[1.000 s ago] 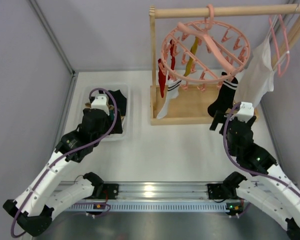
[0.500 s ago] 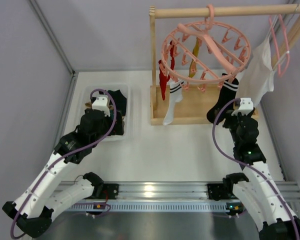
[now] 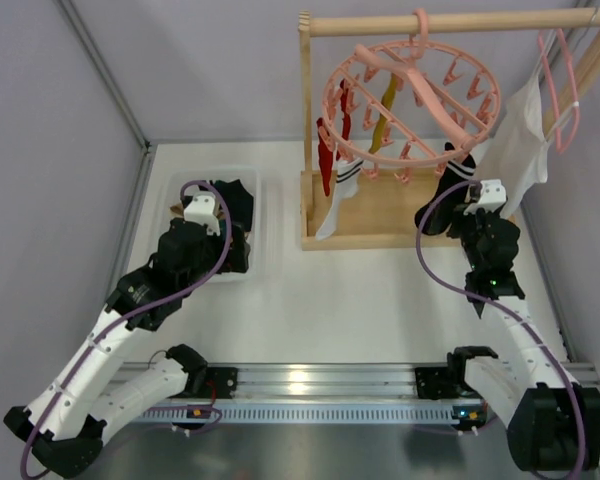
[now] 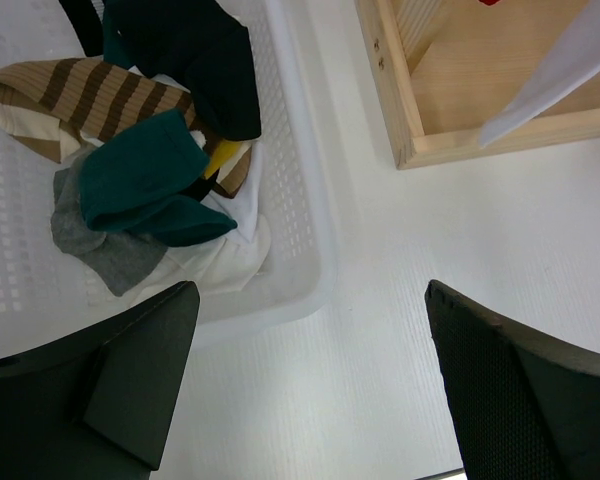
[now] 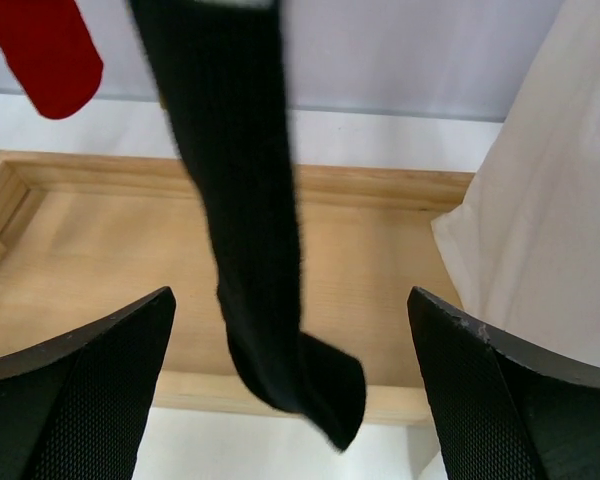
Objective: Remove the socks clipped to the hanger
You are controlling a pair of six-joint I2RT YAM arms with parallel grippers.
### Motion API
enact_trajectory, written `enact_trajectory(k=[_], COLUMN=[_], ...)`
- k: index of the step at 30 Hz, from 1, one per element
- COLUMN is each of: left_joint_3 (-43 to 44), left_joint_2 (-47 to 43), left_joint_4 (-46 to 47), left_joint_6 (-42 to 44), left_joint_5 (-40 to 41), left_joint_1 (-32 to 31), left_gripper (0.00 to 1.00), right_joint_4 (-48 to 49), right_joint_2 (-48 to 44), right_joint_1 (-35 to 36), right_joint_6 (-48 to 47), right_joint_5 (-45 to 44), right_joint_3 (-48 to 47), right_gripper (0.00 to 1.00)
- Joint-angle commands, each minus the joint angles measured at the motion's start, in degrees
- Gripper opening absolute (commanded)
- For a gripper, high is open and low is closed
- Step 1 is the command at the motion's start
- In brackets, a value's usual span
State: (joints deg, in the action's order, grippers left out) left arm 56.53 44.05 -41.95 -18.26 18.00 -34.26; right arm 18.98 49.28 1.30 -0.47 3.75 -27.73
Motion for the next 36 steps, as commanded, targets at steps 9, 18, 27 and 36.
enact_trajectory(k=[9, 18, 27, 36], left_joint_3=[-0.02, 3.84, 17.62, 35.65], left_joint_2=[0.07, -1.43, 6.99, 19.12], left_joint_4=[2.84, 2.67, 2.75, 2.76], left_joint_6=[0.16, -1.95, -8.45, -9.08], left_joint_5=[-0.68, 0.90, -5.86, -0.62], left_joint_1=[0.25, 0.16, 0.16, -8.61], left_gripper=[0.98, 0.98, 0.99, 0.99], right_joint_4=[14.75, 19.07, 13.55, 5.02], right_joint_2=[5.22, 2.85, -6.98, -13.85], right_joint_1=[-3.76, -2.97, 4.74, 16.71], right_joint_6=[1.77, 9.69, 11.55, 11.63], right_joint_5=[19.26, 23.41, 15.87, 3.38], right_joint_3=[1.97, 6.80, 9.18, 9.36], right_gripper=[0.69, 0.19, 0.00, 0.00])
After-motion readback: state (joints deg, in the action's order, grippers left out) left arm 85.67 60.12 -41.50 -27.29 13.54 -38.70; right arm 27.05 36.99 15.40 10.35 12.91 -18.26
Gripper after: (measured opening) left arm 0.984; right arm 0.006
